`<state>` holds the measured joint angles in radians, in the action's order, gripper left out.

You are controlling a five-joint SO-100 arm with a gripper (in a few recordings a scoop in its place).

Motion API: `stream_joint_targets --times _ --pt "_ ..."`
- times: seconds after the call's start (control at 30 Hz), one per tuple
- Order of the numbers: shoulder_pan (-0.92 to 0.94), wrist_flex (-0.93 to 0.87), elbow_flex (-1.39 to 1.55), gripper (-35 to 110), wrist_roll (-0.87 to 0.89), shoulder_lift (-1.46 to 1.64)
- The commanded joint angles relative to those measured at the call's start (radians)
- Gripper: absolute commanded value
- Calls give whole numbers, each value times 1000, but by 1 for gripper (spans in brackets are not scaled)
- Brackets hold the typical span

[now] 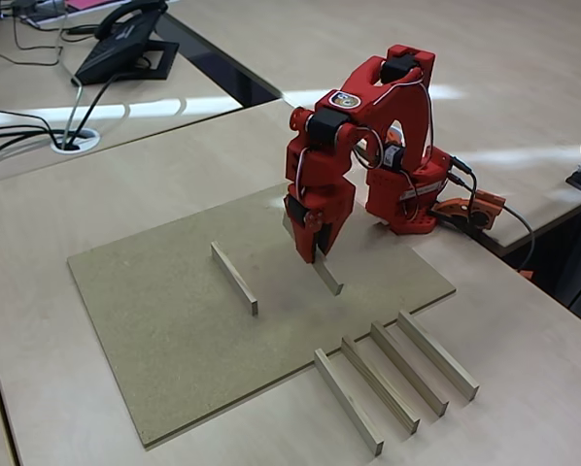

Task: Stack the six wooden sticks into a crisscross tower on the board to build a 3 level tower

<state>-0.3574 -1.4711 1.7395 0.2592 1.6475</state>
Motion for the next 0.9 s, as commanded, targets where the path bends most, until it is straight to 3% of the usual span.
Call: stream_joint_targets --times 0.0,0.37,0.87 --pt "61 15 37 0 -67 43" --pt "163 155 186 0 -161 48" --pt "230 219 265 0 -103 34"
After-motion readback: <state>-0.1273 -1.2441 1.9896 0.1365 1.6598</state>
